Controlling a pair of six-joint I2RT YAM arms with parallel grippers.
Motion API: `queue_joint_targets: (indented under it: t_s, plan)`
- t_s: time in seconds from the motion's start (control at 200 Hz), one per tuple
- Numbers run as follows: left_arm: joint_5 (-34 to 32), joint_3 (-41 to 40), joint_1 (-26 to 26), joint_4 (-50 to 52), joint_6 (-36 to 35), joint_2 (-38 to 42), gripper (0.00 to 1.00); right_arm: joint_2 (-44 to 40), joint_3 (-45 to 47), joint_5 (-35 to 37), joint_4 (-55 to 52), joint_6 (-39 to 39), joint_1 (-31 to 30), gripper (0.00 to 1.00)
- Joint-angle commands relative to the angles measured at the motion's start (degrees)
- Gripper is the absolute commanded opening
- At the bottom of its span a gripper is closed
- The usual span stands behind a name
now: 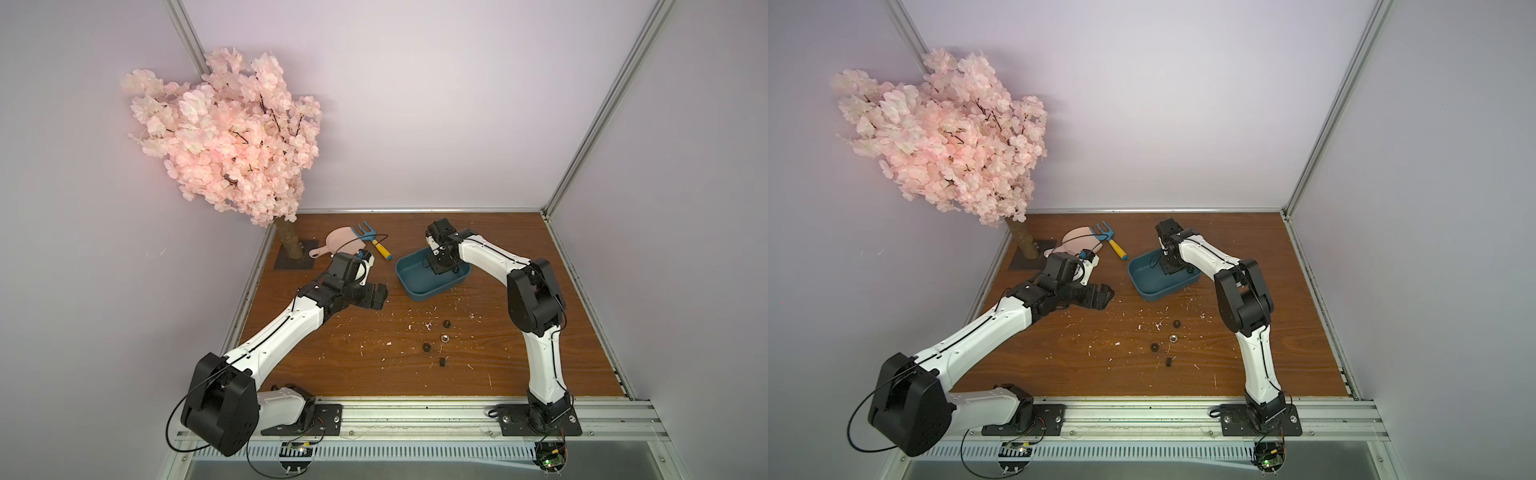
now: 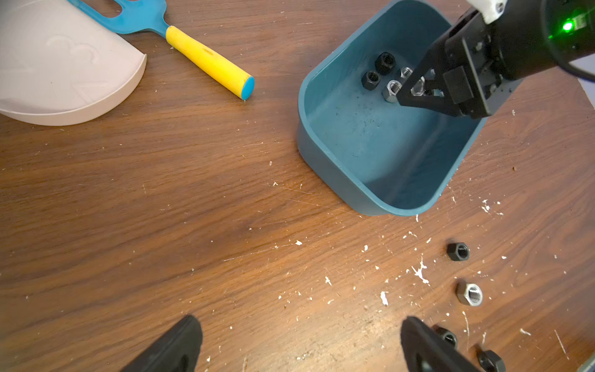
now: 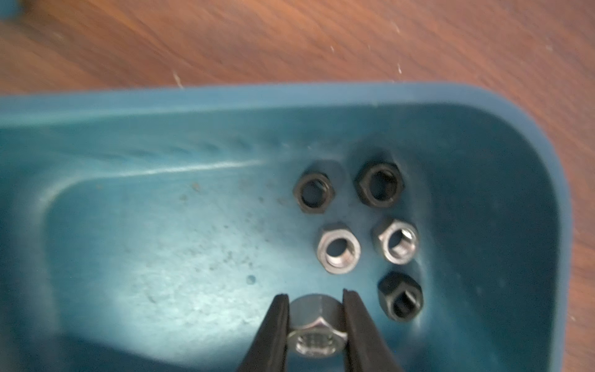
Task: Put the nuts on the desktop into the storage box
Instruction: Place the nut in the storage box.
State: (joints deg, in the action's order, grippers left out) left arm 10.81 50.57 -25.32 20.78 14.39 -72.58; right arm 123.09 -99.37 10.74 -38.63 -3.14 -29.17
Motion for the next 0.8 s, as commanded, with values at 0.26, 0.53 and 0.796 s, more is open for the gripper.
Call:
queue_joint_targets:
  t_s: [0.26, 0.53, 0.796]
  plan:
    - [-1.07, -0.82, 0.45, -0.03, -0.26, 1.74, 1.00, 1.70, -1.94, 3.20, -4.91, 0.77, 1.09, 0.24]
    - [-1.33, -0.90, 0.46, -0.27, -0.17, 1.53, 1.00, 3.25, -2.49, 4.03, -5.42, 1.11, 1.42, 0.33]
    - [0.27, -0.91, 0.46, -0.64, -0.36, 1.47, 1.00, 1.05, -1.89, 4.29, -3.23, 1.03, 1.48, 0.51]
